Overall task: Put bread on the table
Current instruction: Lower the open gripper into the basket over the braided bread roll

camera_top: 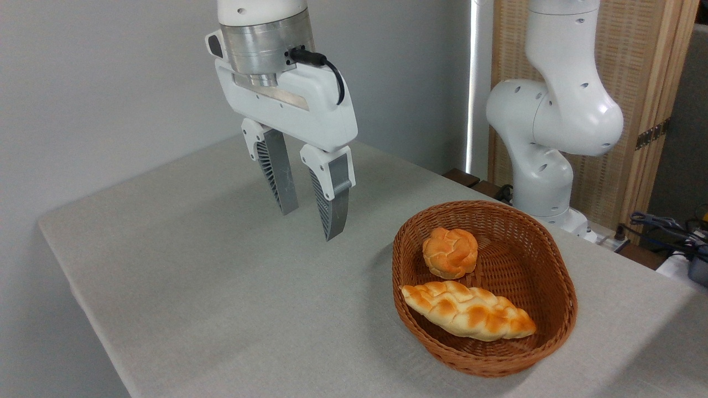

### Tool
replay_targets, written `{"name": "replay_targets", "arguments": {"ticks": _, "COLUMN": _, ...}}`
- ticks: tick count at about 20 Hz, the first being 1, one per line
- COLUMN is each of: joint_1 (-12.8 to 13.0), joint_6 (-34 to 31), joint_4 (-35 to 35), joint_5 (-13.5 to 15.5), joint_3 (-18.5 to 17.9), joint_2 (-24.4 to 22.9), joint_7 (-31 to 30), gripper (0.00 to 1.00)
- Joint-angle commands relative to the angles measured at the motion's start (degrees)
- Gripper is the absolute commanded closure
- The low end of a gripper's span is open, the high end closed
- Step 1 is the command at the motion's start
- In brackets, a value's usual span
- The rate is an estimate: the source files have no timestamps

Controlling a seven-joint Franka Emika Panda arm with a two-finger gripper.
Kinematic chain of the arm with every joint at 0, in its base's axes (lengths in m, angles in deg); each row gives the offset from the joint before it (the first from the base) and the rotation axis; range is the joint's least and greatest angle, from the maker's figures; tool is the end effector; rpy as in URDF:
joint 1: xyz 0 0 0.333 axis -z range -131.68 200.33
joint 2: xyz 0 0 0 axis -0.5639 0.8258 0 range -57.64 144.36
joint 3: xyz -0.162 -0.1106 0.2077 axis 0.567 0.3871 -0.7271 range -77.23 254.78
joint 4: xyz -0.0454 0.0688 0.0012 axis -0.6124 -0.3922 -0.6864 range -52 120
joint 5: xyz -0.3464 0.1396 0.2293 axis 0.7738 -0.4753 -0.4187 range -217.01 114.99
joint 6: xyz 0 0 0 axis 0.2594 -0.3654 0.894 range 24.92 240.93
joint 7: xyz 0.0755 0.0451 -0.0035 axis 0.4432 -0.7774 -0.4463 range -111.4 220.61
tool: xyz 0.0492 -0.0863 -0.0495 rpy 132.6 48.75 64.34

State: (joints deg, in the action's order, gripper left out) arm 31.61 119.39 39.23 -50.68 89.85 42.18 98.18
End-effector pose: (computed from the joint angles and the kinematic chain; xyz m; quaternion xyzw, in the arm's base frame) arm 0.5983 0.0164 0.5603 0.9338 -0.3576 -0.0037 0.0045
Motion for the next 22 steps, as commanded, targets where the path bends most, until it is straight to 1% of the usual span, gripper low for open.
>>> {"name": "replay_targets", "arguments": {"ticks": 1, "joint_1": 0.1, "joint_6": 0.1, "joint_4": 0.5, "joint_5": 0.6, "joint_3": -1.0, "joint_2": -0.4, "joint_7": 1.1, "gripper": 0.00}}
{"name": "replay_targets", "arguments": {"ticks": 3, "joint_1": 0.1, "joint_6": 0.0, "joint_4": 1.2, "joint_5": 0.6, "joint_3": -0.9, "joint_2": -0.6, "joint_7": 1.2, "gripper": 0.00}}
{"name": "replay_targets", "arguments": {"ticks": 5, "joint_1": 0.1, "joint_6": 0.1, "joint_4": 2.8, "joint_5": 0.6, "joint_3": -1.0, "joint_2": -1.7, "joint_7": 1.3, "gripper": 0.00}}
{"name": "replay_targets", "arguments": {"ticks": 7, "joint_1": 0.1, "joint_6": 0.2, "joint_4": 5.5, "joint_5": 0.6, "joint_3": -1.0, "joint_2": -3.4, "joint_7": 3.8, "gripper": 0.00}}
{"name": "replay_targets", "arguments": {"ticks": 9, "joint_1": 0.2, "joint_6": 0.7, "joint_4": 9.0, "joint_5": 0.6, "joint_3": -2.0, "joint_2": -6.0, "joint_7": 10.3, "gripper": 0.00}}
{"name": "replay_targets", "arguments": {"ticks": 11, "joint_1": 0.7, "joint_6": 2.4, "joint_4": 13.9, "joint_5": 0.5, "joint_3": -3.4, "joint_2": -9.4, "joint_7": 17.2, "gripper": 0.00}}
{"name": "replay_targets", "arguments": {"ticks": 13, "joint_1": 0.9, "joint_6": 4.2, "joint_4": 19.4, "joint_5": 0.4, "joint_3": -3.8, "joint_2": -12.8, "joint_7": 25.6, "gripper": 0.00}}
{"name": "replay_targets", "arguments": {"ticks": 15, "joint_1": 0.9, "joint_6": 4.9, "joint_4": 23.0, "joint_5": -0.2, "joint_3": -4.2, "joint_2": -14.4, "joint_7": 33.5, "gripper": 0.00}}
{"name": "replay_targets", "arguments": {"ticks": 16, "joint_1": 0.9, "joint_6": 4.9, "joint_4": 23.9, "joint_5": -0.5, "joint_3": -4.8, "joint_2": -14.4, "joint_7": 36.1, "gripper": 0.00}}
{"name": "replay_targets", "arguments": {"ticks": 17, "joint_1": 0.9, "joint_6": 5.1, "joint_4": 24.8, "joint_5": -1.4, "joint_3": -5.3, "joint_2": -14.3, "joint_7": 37.7, "gripper": 0.00}}
{"name": "replay_targets", "arguments": {"ticks": 18, "joint_1": 0.9, "joint_6": 5.4, "joint_4": 25.7, "joint_5": -3.2, "joint_3": -5.8, "joint_2": -14.1, "joint_7": 38.7, "gripper": 0.00}}
{"name": "replay_targets", "arguments": {"ticks": 20, "joint_1": 0.8, "joint_6": 7.3, "joint_4": 28.0, "joint_5": -8.4, "joint_3": -6.0, "joint_2": -13.9, "joint_7": 40.1, "gripper": 0.00}}
{"name": "replay_targets", "arguments": {"ticks": 21, "joint_1": 0.8, "joint_6": 9.4, "joint_4": 29.8, "joint_5": -10.2, "joint_3": -6.0, "joint_2": -13.9, "joint_7": 40.8, "gripper": 0.00}}
{"name": "replay_targets", "arguments": {"ticks": 22, "joint_1": 0.8, "joint_6": 11.6, "joint_4": 31.6, "joint_5": -10.8, "joint_3": -6.0, "joint_2": -13.9, "joint_7": 41.0, "gripper": 0.00}}
